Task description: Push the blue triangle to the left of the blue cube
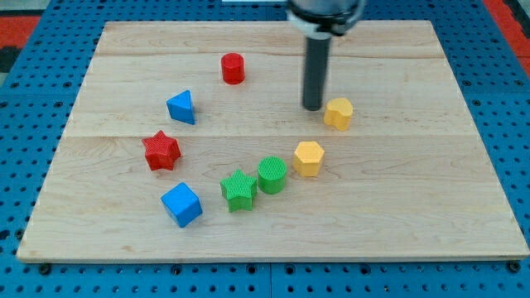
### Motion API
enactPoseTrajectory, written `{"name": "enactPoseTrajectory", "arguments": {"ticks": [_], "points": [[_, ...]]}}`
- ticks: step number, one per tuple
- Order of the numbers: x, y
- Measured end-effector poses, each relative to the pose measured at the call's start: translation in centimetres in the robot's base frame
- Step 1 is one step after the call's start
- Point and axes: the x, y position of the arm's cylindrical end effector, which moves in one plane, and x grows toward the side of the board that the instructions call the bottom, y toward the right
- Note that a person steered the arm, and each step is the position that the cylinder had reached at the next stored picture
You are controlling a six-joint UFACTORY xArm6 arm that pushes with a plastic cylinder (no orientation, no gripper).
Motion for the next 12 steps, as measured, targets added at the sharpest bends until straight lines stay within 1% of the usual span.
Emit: {"name": "enactPoseTrajectory", "arguments": {"ticks": [1, 2, 3, 5, 6, 7, 8, 9, 10, 12], "points": [[4.0, 3.6], [5.5, 3.1], [2.9, -0.5], [1.4, -16.8], [-0.5, -22.5], [0.0, -29.0], [-3.8, -29.4], [-1.0, -35.9], [1.3, -32.7], [1.6, -25.6]]}}
